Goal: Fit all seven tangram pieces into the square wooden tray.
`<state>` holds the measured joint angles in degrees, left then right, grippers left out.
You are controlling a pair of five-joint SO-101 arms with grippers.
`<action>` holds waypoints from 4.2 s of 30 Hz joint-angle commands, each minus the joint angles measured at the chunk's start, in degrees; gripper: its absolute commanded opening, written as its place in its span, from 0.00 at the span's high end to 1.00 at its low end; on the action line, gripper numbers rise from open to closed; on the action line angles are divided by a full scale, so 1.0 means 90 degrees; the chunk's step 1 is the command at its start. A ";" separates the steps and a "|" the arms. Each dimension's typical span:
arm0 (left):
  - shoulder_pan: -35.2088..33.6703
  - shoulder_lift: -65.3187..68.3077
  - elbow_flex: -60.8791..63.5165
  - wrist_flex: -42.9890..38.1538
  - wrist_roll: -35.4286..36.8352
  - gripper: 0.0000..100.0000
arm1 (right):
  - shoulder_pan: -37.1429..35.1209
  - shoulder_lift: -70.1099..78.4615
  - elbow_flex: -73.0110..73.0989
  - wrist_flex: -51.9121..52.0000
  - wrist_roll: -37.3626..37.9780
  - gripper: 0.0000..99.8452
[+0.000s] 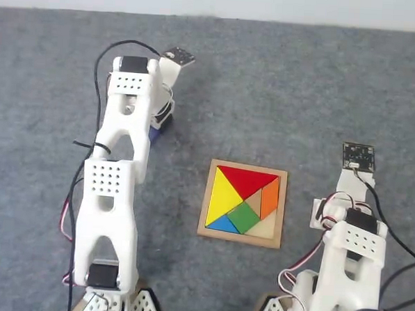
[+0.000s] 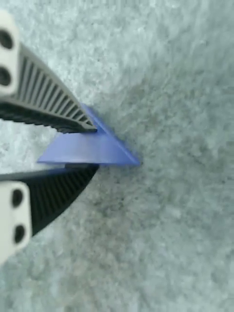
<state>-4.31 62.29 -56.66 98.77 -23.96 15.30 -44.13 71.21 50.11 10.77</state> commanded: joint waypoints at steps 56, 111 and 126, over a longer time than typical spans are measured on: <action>0.0059 -0.0293 0.0308 0.0225 0.0557 0.84 | -0.0054 -0.0044 -0.0254 0.0054 0.0117 0.99; 0.0215 -0.2237 0.2642 0.0010 0.1280 0.93 | -0.0054 -0.0044 -0.0254 0.0083 0.0117 0.99; -0.0498 -0.5177 0.5153 -0.0557 0.1065 0.80 | -0.0054 -0.0044 -0.0254 0.0083 0.0117 0.99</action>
<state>-6.77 23.87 -16.22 97.54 -13.32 15.38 -44.13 71.21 50.11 10.77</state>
